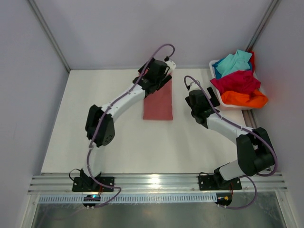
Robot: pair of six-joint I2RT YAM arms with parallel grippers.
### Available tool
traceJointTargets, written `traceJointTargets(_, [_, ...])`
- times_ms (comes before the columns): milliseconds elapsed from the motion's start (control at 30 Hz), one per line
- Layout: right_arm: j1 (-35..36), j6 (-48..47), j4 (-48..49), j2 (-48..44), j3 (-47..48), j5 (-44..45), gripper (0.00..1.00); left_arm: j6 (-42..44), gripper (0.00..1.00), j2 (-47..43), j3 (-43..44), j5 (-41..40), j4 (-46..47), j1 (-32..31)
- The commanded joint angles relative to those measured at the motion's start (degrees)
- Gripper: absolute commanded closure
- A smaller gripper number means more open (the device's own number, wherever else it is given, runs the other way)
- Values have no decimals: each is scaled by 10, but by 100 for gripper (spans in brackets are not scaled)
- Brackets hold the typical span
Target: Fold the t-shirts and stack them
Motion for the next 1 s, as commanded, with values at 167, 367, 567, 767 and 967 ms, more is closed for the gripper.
traceJointTargets(167, [1, 13, 18, -26, 20, 13, 0, -66, 1, -265, -137, 373, -219, -3])
traceJointTargets(367, [1, 14, 25, -31, 20, 29, 1, -34, 1, -340, -328, 439, -194, -3])
traceJointTargets(567, [1, 8, 23, -15, 21, 30, 1, -39, 1, -335, -421, 391, -152, -26])
traceJointTargets(767, [1, 6, 23, -15, 21, 30, 1, -46, 1, -307, -456, 377, -91, -38])
traceJointTargets(967, [0, 3, 27, -15, 20, 27, 1, -36, 1, -276, -444, 309, -64, -55])
